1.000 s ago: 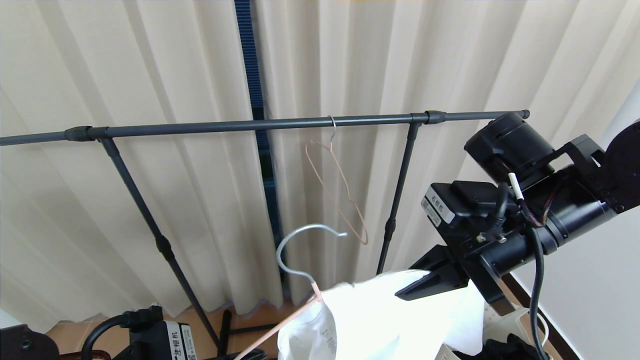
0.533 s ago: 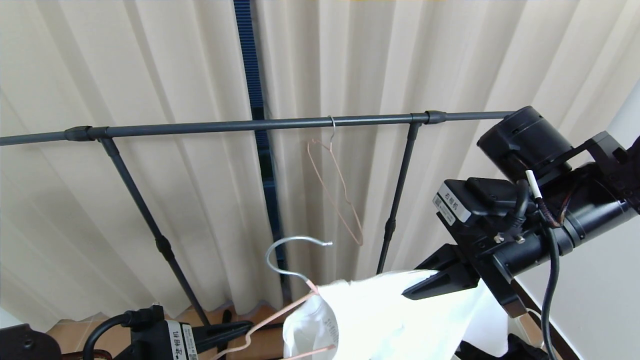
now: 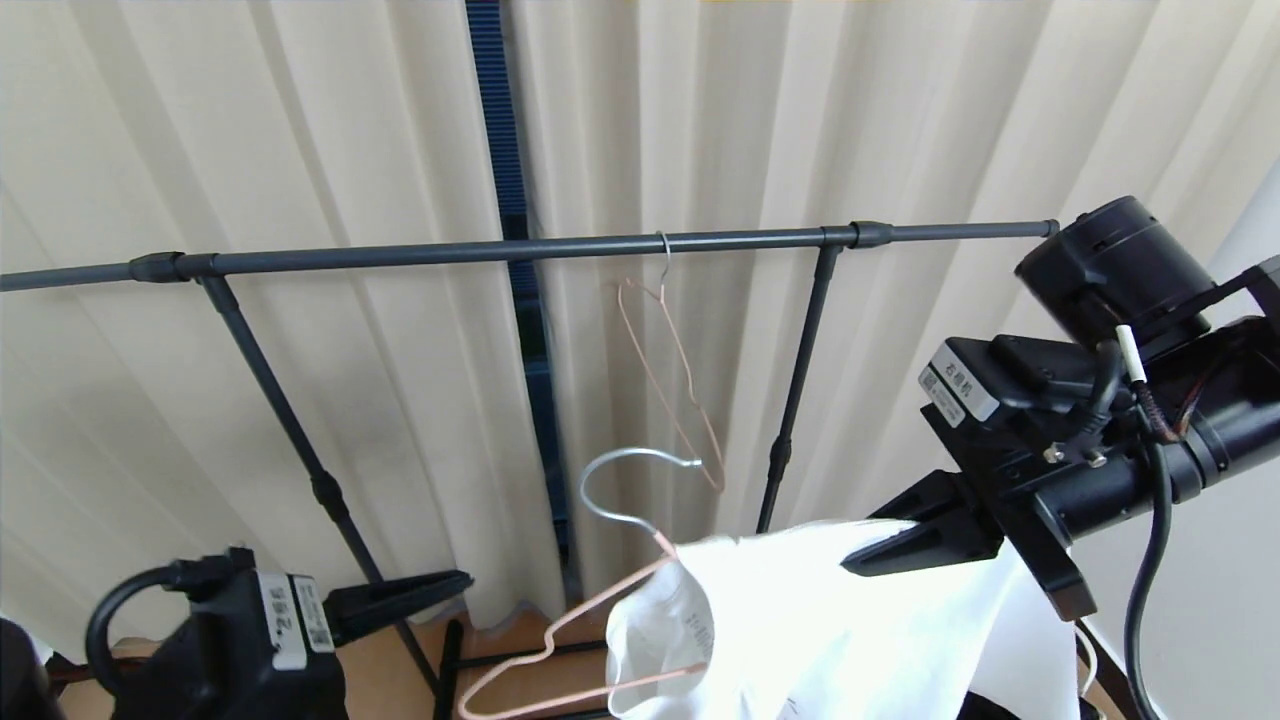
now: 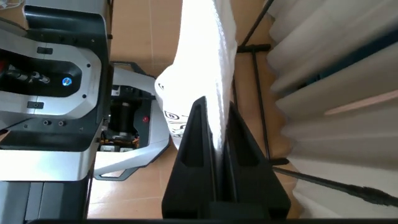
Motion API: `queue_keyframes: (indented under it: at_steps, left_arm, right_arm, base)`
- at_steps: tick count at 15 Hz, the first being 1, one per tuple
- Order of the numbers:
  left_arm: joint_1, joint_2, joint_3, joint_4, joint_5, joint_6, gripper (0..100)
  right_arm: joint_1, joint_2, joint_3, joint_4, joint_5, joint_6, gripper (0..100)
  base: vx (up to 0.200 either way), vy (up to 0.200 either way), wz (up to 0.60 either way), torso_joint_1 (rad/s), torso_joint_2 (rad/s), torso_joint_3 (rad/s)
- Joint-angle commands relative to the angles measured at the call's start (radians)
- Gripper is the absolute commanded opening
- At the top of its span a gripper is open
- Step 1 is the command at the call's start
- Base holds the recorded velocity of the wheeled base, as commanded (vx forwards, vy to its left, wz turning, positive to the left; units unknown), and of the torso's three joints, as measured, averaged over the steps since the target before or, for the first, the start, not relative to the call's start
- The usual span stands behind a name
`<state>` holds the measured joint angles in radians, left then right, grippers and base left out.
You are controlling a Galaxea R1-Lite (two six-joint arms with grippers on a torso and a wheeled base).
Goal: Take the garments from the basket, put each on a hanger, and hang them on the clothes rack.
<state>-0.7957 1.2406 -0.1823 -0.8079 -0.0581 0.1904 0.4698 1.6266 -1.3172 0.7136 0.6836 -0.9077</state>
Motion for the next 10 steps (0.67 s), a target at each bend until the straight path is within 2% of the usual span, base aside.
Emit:
queue_keyframes:
  at_steps: [1, 3, 4, 5, 7, 9, 10]
  left_arm:
    - [0.09, -0.04, -0.037, 0.006, 0.0, -0.042, 100]
    - [0.141, -0.032, -0.078, 0.068, 0.009, -0.151, 100]
    - [0.15, -0.03, -0.089, 0.092, 0.011, -0.167, 100]
    - [0.173, -0.029, -0.146, 0.202, 0.011, -0.226, 100]
    - [0.176, -0.026, -0.21, 0.334, 0.011, -0.281, 100]
    - [0.168, 0.042, -0.23, 0.391, 0.011, -0.302, 100]
    - [0.159, 0.079, -0.229, 0.392, 0.012, -0.302, 100]
  right_arm:
    - [-0.033, -0.037, 0.009, -0.036, 0.001, 0.026, 0]
    - [-0.043, -0.059, 0.042, -0.114, -0.012, 0.119, 0]
    - [-0.043, -0.063, 0.055, -0.132, -0.019, 0.136, 0]
    - [-0.043, -0.085, 0.13, -0.244, -0.064, 0.208, 0]
    - [-0.043, -0.12, 0.276, -0.459, -0.087, 0.28, 0]
    - [-0.048, -0.134, 0.405, -0.663, -0.088, 0.343, 0]
    - [-0.049, -0.132, 0.429, -0.743, -0.095, 0.362, 0]
  base:
    - [0.0, 0.0, 0.0, 0.0, 0.0, 0.0]
    - [0.0, 0.0, 0.0, 0.0, 0.0, 0.0]
    - [0.0, 0.0, 0.0, 0.0, 0.0, 0.0]
    - [0.0, 0.0, 0.0, 0.0, 0.0, 0.0]
    - [0.0, 0.0, 0.0, 0.0, 0.0, 0.0]
    - [0.0, 0.0, 0.0, 0.0, 0.0, 0.0]
    - [0.0, 0.0, 0.0, 0.0, 0.0, 0.0]
